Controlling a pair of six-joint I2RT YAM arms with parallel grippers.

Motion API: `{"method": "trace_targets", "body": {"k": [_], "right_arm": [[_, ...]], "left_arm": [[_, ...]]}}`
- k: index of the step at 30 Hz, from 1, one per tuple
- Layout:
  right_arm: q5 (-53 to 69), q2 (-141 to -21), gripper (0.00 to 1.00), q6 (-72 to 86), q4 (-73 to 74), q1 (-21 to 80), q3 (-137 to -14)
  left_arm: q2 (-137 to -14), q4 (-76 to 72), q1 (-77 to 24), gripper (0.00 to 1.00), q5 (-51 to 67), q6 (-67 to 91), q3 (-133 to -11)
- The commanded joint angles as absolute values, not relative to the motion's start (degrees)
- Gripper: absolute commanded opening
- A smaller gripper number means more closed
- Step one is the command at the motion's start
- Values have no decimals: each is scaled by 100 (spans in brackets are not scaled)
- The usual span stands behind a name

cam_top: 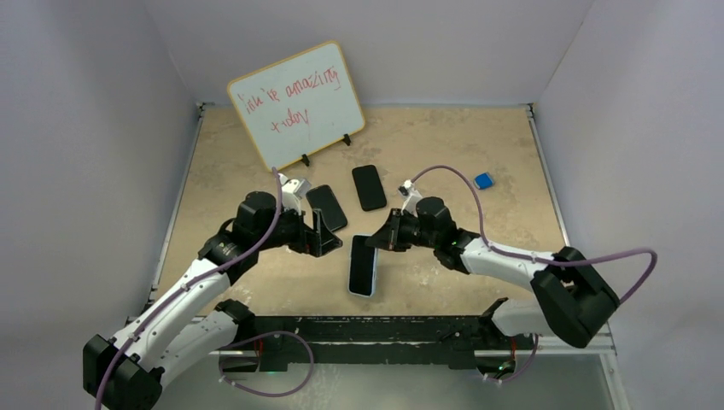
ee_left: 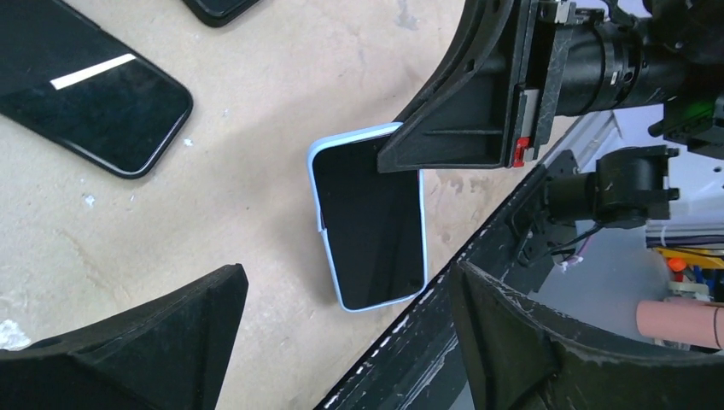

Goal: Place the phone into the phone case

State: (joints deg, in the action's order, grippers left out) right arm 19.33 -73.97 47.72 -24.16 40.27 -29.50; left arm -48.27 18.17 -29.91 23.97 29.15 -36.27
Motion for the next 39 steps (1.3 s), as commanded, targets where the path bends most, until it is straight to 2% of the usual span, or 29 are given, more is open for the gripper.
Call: {"method": "trace_targets", "body": {"k": [1, 10, 20, 26, 31, 36, 39], "right_arm": [[2579, -7707, 0, 4733, -3045, 3944, -3443], [3351, -8985, 1, 4790, -3640, 3798, -3839], [3331, -9705, 41, 4556, -2907, 3642, -4347], [2945, -9526, 50, 4403, -2436, 3622, -4450], [2723, -9341, 53, 4256, -1932, 3622, -4587], [2291, -9076, 64, 3965, -1313, 3618, -4756], [2141, -8811, 67, 3824, -1045, 3624, -4805]], "left_arm": [[-4733, 2035, -2971, 91, 2150, 2682, -3902], [-4626, 1980, -2971, 92, 2098, 2659, -3832], [-4816, 2064, -2971, 92, 2036, 2619, -3892], [-4821, 2114, -2975, 93, 2017, 2663, -3885], [-4793, 2054, -2966, 93, 1946, 2719, -3841], [-4760, 2063, -2971, 93, 1906, 2739, -3896], [-4760, 2209, -2971, 93, 1829, 2654, -4028]]}}
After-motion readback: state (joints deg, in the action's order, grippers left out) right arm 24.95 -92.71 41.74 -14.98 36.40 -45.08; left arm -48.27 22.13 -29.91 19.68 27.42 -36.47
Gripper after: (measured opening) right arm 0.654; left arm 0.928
